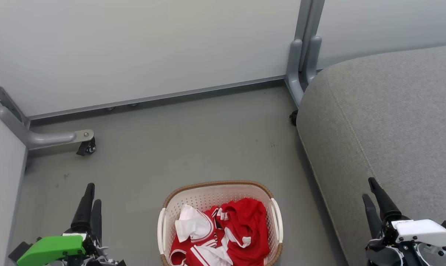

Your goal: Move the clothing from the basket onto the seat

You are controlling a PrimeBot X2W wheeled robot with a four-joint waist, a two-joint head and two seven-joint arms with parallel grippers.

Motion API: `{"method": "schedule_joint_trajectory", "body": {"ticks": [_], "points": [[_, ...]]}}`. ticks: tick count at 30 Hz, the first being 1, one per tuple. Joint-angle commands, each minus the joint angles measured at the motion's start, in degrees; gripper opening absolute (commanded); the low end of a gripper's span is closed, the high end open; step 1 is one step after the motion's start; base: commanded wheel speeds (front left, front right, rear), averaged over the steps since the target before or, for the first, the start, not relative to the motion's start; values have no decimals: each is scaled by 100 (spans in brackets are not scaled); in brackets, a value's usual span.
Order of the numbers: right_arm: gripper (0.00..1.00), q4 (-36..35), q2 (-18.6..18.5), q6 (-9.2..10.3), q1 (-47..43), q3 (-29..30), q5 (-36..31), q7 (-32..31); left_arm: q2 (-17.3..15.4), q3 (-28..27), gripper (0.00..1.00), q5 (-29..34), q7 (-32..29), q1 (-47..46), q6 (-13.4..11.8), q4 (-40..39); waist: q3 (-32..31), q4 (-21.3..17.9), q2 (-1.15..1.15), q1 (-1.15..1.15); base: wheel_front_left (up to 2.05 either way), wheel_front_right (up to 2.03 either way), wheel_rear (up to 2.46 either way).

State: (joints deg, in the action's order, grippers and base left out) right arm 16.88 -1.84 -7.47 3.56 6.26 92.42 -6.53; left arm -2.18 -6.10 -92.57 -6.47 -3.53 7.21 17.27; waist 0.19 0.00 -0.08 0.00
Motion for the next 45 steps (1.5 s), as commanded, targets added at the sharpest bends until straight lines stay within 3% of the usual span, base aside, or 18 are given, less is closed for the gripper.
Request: {"method": "schedule_joint_trajectory", "body": {"ticks": [1,8,25,45], "points": [[100,-88,-20,0,44,-69,-13,67,-12,61,100,37,74,-47,1,-74,1,0,0,0,0,0,0],[100,-92,-59,0,53,-221,-488,273,-19,69,100,613,270,-30,1,-164,12,-5,1,0,0,0,0],[100,-451,-52,-1,1,-401,-2860,700,-34,451,100,2909,697,70,-326,-744,58,-15,2,0,0,0,0],[100,-645,-71,-2,-74,-740,-4558,1113,-87,867,100,4787,1107,178,-564,-1042,73,-34,3,0,0,0,0]]}}
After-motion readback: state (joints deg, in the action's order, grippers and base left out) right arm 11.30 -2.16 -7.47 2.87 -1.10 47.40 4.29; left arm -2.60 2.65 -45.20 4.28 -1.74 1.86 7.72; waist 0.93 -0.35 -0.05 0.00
